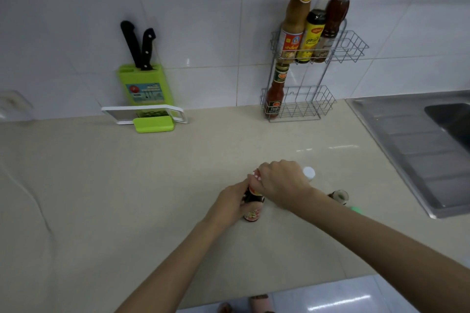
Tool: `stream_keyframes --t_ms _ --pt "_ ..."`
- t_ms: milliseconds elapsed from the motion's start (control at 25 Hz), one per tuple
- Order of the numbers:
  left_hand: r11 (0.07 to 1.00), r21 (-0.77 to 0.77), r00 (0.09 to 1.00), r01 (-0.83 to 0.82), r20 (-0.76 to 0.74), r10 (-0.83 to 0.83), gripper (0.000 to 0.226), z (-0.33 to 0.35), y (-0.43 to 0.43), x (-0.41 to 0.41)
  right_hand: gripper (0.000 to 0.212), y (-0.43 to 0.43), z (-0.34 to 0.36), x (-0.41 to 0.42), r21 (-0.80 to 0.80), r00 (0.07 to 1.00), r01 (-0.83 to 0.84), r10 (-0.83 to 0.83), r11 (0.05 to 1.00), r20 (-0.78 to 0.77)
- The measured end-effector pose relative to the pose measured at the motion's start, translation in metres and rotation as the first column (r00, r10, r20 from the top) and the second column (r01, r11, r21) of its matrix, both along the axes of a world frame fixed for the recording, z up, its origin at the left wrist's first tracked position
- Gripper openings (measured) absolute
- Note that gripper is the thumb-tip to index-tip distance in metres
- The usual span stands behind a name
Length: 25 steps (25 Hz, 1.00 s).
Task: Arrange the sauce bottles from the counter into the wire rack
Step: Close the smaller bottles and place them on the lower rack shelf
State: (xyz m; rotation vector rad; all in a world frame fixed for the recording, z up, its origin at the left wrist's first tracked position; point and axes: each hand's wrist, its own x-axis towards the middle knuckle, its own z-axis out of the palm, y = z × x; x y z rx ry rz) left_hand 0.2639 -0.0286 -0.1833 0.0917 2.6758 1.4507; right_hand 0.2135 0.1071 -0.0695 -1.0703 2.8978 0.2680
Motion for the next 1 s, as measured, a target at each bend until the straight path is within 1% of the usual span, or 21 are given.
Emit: stream_keyframes --t_ms 40,120,200,240,280,320,360,440,480,560,600,640,680,720,760,800,840,880,920,960,1000 --pt "0.999 -0.011 0.999 -0.035 -0.021 0.034 0.038 -0.001 0.003 0.003 0.050 -0.003 0.000 0.001 0.003 0.999 0.037 -0.037 0.999 0.002" --pt "0.996 0.012 0.996 -0.090 -0.023 0.090 0.042 -0.004 0.003 0.001 0.049 -0.013 0.006 -0.004 0.018 0.998 0.040 -0.041 0.999 0.044" --pt "0.991 0.113 0.997 -0.071 0.039 0.067 0.049 0.006 0.001 -0.001 0.048 -0.013 0.014 -0.016 0.053 0.995 -0.023 0.017 0.998 0.101" --pt "0.983 0.175 0.995 -0.046 0.092 0.030 0.049 0.009 -0.004 -0.005 0.050 -0.015 0.018 -0.023 0.052 0.982 -0.032 0.022 0.998 0.187" --pt "0.975 0.221 0.989 -0.018 0.147 -0.015 0.045 0.012 -0.010 -0.006 0.052 -0.016 0.020 -0.028 0.019 0.947 -0.017 0.010 1.000 0.321" --pt "0.969 0.248 0.983 0.012 0.173 -0.057 0.040 0.022 -0.014 -0.015 0.052 -0.013 0.027 -0.036 -0.043 0.906 -0.016 0.032 0.999 0.422" --pt "0.968 0.248 0.980 0.035 0.182 -0.082 0.036 0.030 -0.018 -0.019 0.049 -0.009 0.032 -0.041 -0.114 0.865 -0.056 0.105 0.992 0.491" --pt "0.962 0.257 0.975 0.092 0.172 -0.140 0.029 0.058 -0.022 -0.035 0.041 0.002 0.050 -0.058 -0.286 0.827 -0.126 0.260 0.950 0.498" --pt "0.958 0.265 0.968 0.112 0.187 -0.165 0.028 0.074 -0.022 -0.044 0.036 0.010 0.057 -0.067 -0.374 0.817 -0.122 0.307 0.919 0.488" --pt "0.955 0.229 0.946 0.190 0.218 -0.240 0.029 0.107 -0.018 -0.069 0.022 0.030 0.069 -0.088 -0.530 0.800 -0.025 0.334 0.848 0.498" --pt "0.960 0.151 0.938 0.236 0.224 -0.266 0.032 0.122 -0.013 -0.084 0.016 0.042 0.071 -0.098 -0.581 0.787 0.063 0.317 0.812 0.529" --pt "0.957 0.033 0.932 0.289 0.220 -0.289 0.037 0.133 -0.009 -0.099 0.014 0.053 0.070 -0.108 -0.616 0.766 0.190 0.277 0.764 0.580" --pt "0.938 -0.128 0.933 0.322 0.211 -0.291 0.043 0.141 -0.005 -0.113 0.014 0.063 0.065 -0.117 -0.641 0.737 0.348 0.223 0.684 0.638" --pt "0.901 -0.294 0.942 0.319 0.205 -0.267 0.048 0.145 -0.002 -0.126 0.016 0.073 0.058 -0.125 -0.657 0.709 0.499 0.170 0.565 0.685" --pt "0.869 -0.409 0.957 0.280 0.186 -0.221 0.052 0.145 -0.001 -0.139 0.019 0.083 0.050 -0.137 -0.673 0.701 0.607 0.113 0.422 0.704" --pt "0.859 -0.461 0.973 0.224 0.161 -0.167 0.050 0.141 -0.001 -0.148 0.021 0.093 0.043 -0.148 -0.687 0.713 0.667 0.019 0.290 0.701" --pt "0.867 -0.469 0.983 0.167 0.146 -0.111 0.044 0.135 -0.002 -0.155 0.025 0.104 0.036 -0.161 -0.696 0.715 0.697 -0.098 0.174 0.692" --pt "0.879 -0.461 0.988 0.122 0.138 -0.065 0.035 0.126 -0.002 -0.162 0.029 0.115 0.030 -0.175 -0.693 0.688 0.719 -0.203 0.059 0.697" --pt "0.889 -0.449 0.990 0.090 0.138 -0.030 0.025 0.117 -0.001 -0.167 0.033 0.127 0.025 -0.188 -0.673 0.638 0.736 -0.262 -0.070 0.724" --pt "0.899 -0.434 0.990 0.065 0.141 -0.004 0.017 0.108 0.001 -0.172 0.034 0.138 0.021 -0.201 -0.642 0.591 0.742 -0.262 -0.192 0.763" --pt "0.911 -0.412 0.989 0.034 0.147 0.030 0.012 0.101 0.004 -0.178 0.033 0.148 0.016 -0.214 -0.608 0.564 0.736 -0.228 -0.298 0.794"
